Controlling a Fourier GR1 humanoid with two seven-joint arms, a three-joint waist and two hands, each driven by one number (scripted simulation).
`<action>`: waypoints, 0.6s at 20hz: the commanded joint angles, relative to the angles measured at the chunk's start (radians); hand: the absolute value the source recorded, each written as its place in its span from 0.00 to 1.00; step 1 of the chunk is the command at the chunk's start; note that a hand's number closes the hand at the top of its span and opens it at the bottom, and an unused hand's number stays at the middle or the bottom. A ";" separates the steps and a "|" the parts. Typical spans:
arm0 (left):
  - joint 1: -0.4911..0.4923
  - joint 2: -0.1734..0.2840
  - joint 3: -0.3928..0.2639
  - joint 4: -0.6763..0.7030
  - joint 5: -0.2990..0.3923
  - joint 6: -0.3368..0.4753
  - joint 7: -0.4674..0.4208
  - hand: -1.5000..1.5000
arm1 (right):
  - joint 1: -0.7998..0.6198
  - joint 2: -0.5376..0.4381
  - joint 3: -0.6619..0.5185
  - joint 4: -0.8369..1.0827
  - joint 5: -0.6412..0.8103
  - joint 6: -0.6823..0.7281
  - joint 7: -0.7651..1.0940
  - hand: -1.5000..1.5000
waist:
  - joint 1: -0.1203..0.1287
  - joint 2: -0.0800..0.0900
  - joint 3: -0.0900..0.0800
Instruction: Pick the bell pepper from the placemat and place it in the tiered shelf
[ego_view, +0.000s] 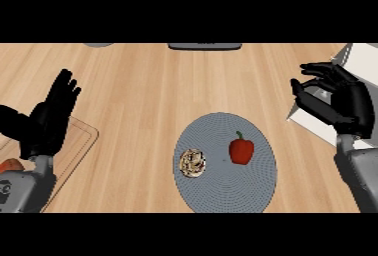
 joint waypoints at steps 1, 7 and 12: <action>-0.005 -0.001 -0.017 0.016 0.033 -0.077 0.009 0.50 | 0.077 0.070 -0.075 0.035 -0.132 0.040 -0.023 0.00 | -0.005 0.012 0.017; -0.001 -0.003 0.036 0.044 0.032 -0.135 -0.010 0.50 | 0.124 -0.011 -0.002 -0.242 -0.080 0.138 0.104 0.00 | 0.002 0.007 0.015; -0.035 -0.015 0.012 0.035 0.012 -0.092 0.029 0.50 | 0.149 -0.167 0.152 -0.339 -0.016 0.226 0.397 0.00 | -0.007 0.004 0.012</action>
